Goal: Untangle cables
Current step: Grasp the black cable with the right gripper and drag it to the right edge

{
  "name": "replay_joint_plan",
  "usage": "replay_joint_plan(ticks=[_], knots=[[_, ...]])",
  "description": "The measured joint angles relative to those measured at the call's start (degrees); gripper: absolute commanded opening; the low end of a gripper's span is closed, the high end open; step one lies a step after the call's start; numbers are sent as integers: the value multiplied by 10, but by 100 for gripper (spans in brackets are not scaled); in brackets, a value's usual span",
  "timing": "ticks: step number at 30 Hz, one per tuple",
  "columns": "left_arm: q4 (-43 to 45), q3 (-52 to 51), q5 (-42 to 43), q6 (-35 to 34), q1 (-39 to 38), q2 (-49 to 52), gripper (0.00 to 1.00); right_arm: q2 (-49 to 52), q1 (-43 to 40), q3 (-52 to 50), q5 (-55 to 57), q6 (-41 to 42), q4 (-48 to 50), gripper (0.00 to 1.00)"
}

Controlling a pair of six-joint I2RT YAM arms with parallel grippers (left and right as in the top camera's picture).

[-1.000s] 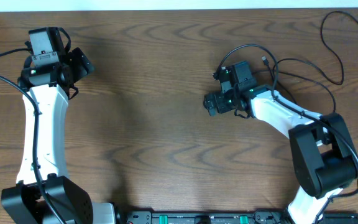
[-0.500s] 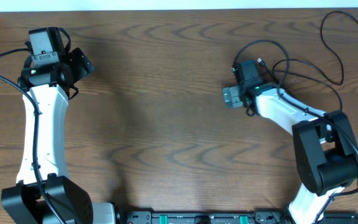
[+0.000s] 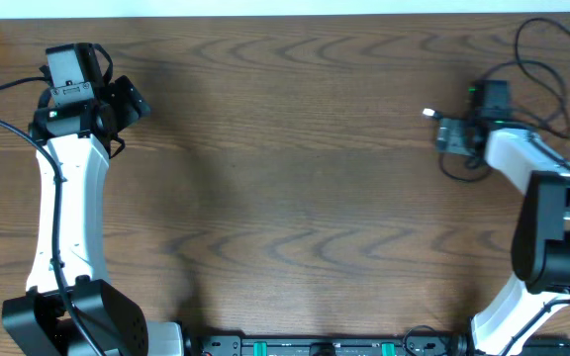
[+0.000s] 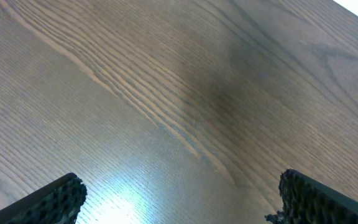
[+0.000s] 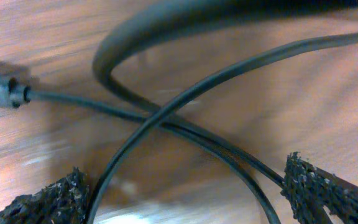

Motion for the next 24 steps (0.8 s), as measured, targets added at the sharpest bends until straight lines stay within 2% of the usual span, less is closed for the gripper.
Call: replay_joint_plan(ticks=[16,19,24], knots=[[0,0,0,0,0,0,100,2,-296,3,-36,35,-17,99],[0,0,0,0,0,0,100,5,-326,3,-82,31,-10,99],[0,0,0,0,0,0,100,5,-344,3,-164,-23,9,99]])
